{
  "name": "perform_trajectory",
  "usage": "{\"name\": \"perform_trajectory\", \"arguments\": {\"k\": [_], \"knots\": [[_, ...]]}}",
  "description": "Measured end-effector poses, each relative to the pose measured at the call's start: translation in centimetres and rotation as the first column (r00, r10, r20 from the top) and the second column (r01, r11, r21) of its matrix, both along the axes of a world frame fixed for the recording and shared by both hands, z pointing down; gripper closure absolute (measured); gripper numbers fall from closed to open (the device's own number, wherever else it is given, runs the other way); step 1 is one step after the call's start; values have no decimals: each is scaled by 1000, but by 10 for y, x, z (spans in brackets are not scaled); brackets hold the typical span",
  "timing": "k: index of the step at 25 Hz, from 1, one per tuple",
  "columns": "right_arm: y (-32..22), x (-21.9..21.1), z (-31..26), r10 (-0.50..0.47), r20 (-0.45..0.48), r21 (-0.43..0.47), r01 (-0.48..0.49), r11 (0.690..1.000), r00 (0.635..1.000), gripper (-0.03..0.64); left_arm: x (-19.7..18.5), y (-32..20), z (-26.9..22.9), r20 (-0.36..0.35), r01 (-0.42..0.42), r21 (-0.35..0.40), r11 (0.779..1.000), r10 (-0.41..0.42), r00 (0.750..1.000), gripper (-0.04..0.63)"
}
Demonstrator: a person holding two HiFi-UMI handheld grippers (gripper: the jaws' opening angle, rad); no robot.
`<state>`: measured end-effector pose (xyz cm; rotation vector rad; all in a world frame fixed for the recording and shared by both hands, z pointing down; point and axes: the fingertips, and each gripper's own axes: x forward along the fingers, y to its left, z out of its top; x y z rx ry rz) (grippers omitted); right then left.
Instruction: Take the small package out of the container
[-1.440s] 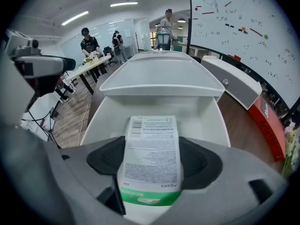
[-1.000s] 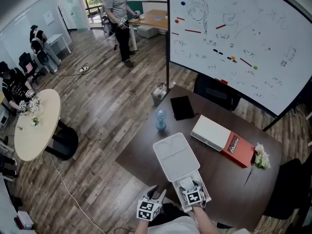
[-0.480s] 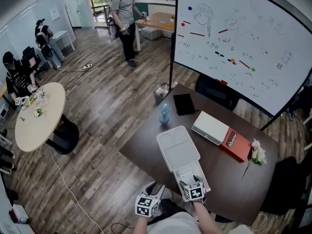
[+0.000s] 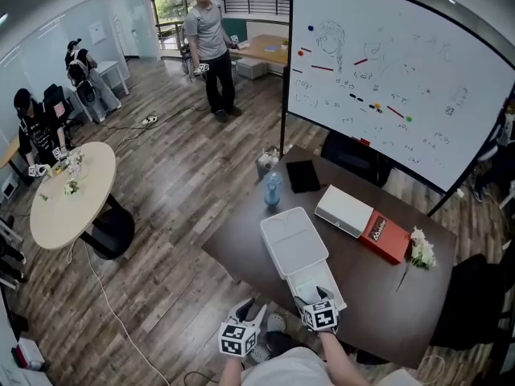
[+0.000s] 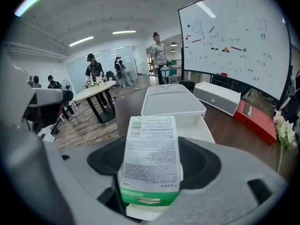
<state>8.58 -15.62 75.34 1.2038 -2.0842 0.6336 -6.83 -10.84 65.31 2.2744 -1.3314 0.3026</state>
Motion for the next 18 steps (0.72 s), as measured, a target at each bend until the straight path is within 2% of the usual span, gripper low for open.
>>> {"name": "perform_trajectory", "arguments": {"k": [4,9,13,18], "knots": [[21,2,-4,56,49,18,-57,998,997,264,-1,22,-9,-52,9,30,999,-8,999,448],[25,0,-24,104,84,59,-109,992,991,265,0,26,-14,-63,11,38,999,-9,998,448],[46,7,-28,81,96,56,-86,995,992,267,22,44,-9,-85,-19,21,1000,21,996,449],[41,2,-34,58,95,88,-67,994,994,267,20,39,-12,-58,-31,40,999,33,998,449]]}}
